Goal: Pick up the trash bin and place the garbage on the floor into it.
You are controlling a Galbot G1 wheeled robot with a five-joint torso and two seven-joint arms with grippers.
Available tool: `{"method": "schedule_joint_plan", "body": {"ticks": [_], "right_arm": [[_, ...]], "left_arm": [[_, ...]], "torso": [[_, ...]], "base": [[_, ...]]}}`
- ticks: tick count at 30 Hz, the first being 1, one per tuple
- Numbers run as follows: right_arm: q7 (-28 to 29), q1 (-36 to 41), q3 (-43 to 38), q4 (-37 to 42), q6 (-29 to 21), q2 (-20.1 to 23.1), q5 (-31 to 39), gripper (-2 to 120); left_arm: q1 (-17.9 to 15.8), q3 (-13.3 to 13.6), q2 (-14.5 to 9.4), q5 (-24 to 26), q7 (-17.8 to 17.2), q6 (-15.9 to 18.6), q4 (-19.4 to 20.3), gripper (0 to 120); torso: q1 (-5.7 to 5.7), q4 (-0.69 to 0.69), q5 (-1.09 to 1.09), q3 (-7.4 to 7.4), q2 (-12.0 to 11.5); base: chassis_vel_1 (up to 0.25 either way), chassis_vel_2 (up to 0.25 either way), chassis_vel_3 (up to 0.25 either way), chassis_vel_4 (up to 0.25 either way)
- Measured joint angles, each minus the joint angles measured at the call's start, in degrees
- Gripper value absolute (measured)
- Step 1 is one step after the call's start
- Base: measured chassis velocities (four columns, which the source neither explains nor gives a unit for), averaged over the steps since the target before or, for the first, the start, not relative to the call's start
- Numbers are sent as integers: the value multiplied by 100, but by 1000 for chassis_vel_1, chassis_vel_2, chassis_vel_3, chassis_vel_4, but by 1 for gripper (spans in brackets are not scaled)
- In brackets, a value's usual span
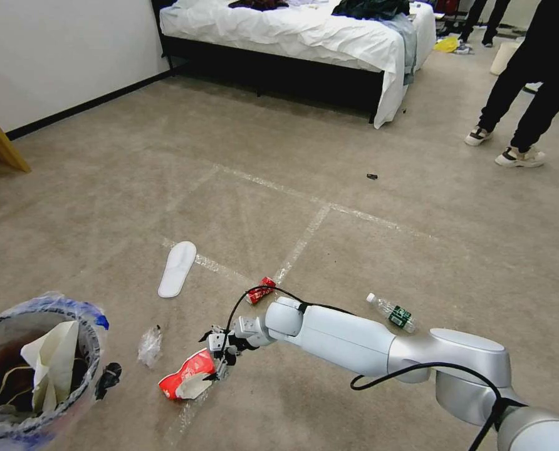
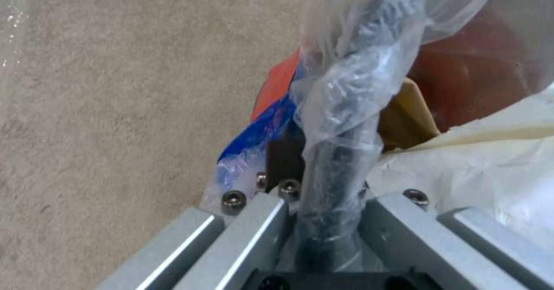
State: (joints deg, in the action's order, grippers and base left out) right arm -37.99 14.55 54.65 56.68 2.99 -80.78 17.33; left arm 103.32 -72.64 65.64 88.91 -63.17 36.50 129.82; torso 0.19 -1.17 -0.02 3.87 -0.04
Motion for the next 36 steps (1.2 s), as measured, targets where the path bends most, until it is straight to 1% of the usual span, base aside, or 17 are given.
{"method": "schedule_joint_plan", "body": {"ticks": [1, 3, 7, 10, 16, 20, 36], "right_arm": [[0, 0, 0, 0, 0, 0, 0, 100], [-95, -17, -68, -252, 123, -160, -8, 100], [-143, -21, -105, -447, 226, -275, -60, 100], [-194, -21, -158, -754, 347, -440, -99, 100], [-251, -7, -293, -1079, 424, -668, -93, 100], [-274, 7, -303, -1110, 432, -760, -100, 100], [-449, 135, -242, -1204, 454, -941, -197, 100]], "left_arm": [[0, 0, 0, 0, 0, 0, 0, 0], [-3, 28, 17, -28, 5, 0, -5, 0], [-15, 51, 17, -37, 8, -4, -6, 0], [-17, 69, 14, -43, 9, -7, -13, 0], [-21, 91, 5, -51, 14, -11, -16, 0], [-53, 152, 15, -86, 15, -17, -16, 0], [-84, 219, 52, -137, 24, -23, 20, 0]], "torso": [[0, 0, 0, 0, 0], [0, 0, 0, 0, 0], [0, 0, 0, 0, 0], [0, 0, 0, 0, 0], [0, 0, 0, 0, 0], [0, 0, 0, 0, 0], [0, 0, 0, 0, 0]], "base": [[0, 0, 0, 0], [0, 0, 0, 0], [0, 0, 0, 0], [0, 0, 0, 0], [0, 0, 0, 0], [0, 0, 0, 0], [0, 0, 0, 0]]}}
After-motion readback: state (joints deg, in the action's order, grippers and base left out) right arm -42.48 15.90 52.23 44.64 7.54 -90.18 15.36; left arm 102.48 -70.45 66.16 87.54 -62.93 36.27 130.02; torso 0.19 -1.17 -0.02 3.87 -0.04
